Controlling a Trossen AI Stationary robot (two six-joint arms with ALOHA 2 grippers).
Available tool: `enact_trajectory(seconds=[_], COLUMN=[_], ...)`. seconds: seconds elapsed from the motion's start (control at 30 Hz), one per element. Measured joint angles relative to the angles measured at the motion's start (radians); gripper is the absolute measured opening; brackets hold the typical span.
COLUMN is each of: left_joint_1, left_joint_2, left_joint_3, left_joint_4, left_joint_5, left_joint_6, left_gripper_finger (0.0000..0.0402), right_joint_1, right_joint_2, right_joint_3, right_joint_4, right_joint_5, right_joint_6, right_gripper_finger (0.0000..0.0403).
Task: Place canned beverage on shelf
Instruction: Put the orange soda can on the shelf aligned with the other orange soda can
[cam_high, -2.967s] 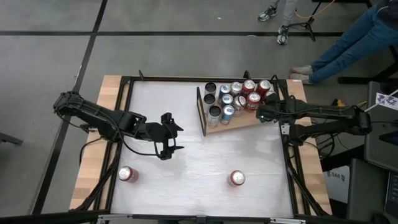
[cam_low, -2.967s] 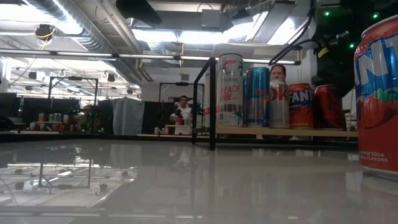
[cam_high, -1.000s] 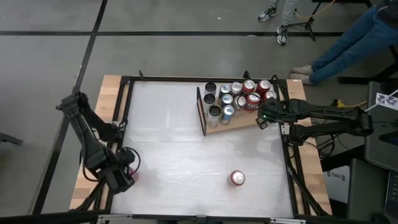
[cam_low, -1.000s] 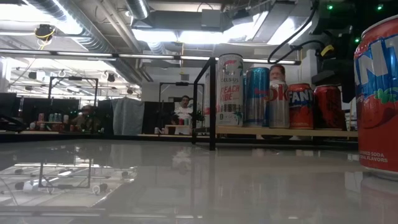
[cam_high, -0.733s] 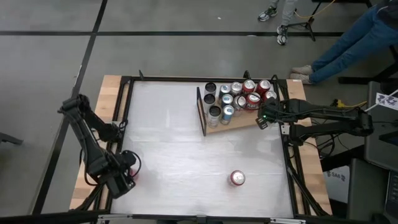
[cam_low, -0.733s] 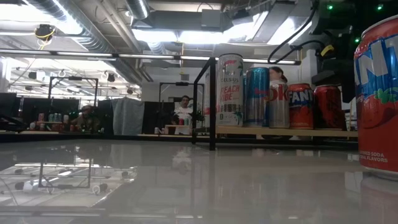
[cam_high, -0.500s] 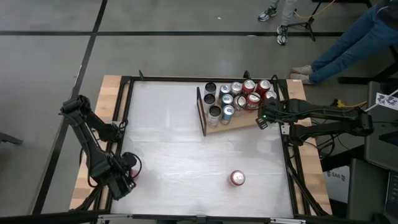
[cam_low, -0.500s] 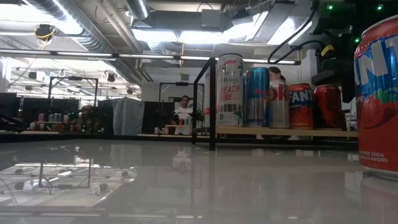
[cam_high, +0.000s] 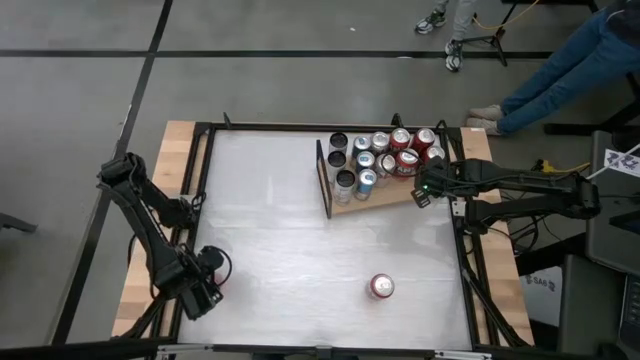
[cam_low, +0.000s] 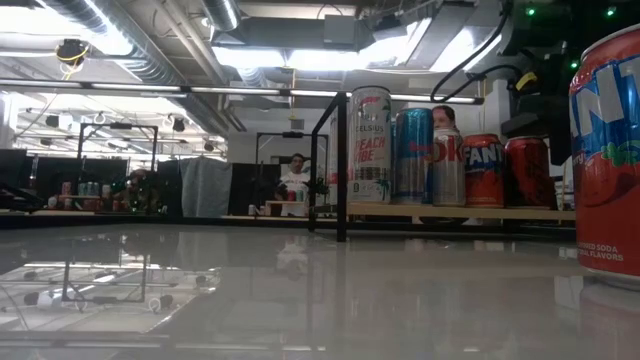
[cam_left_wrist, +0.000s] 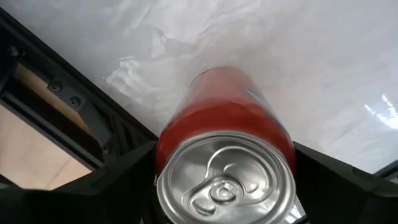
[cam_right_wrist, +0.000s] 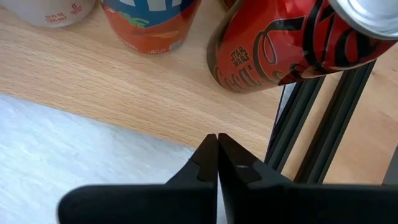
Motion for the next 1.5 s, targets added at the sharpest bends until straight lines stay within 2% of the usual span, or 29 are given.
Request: enact_trajectory(seconds=[0.4, 0.73, 0.93, 1.2, 1.5], left_joint_1=[0.000, 0.002, 0.035, 0.137, 0.309], left_joint_2=[0.000, -0.003, -0.002, 0.003, 0.002], left_joint_3=[-0.076, -0.089, -0.086, -0.068, -0.066], left_joint_4=[0.095, 0.117, 0.120, 0.157, 0.258], left_joint_5=[0.007, 0.008, 0.016, -0.002, -0.025], left_joint_6=[0.001, 0.001, 0.011, 0.190, 0.466], left_gripper_finger=[0.0330, 0.0281, 0.0281, 0.0281, 0.0280], right_joint_1=[0.000, 0.000, 0.000, 0.000, 0.001], right_joint_2=[0.000, 0.000, 0.000, 0.000, 0.000], right_joint_3=[0.000, 0.000, 0.000, 0.000, 0.000], right_joint_4=[0.000, 0.000, 0.000, 0.000, 0.003], right_joint_5=[-0.066, -0.083, -0.101, -0.225, -0.257], right_joint_6=[0.001, 0.001, 0.001, -0.002, -0.039], right_gripper_finger=[0.0005, 0.0097, 0.0120, 0.0118, 0.0118])
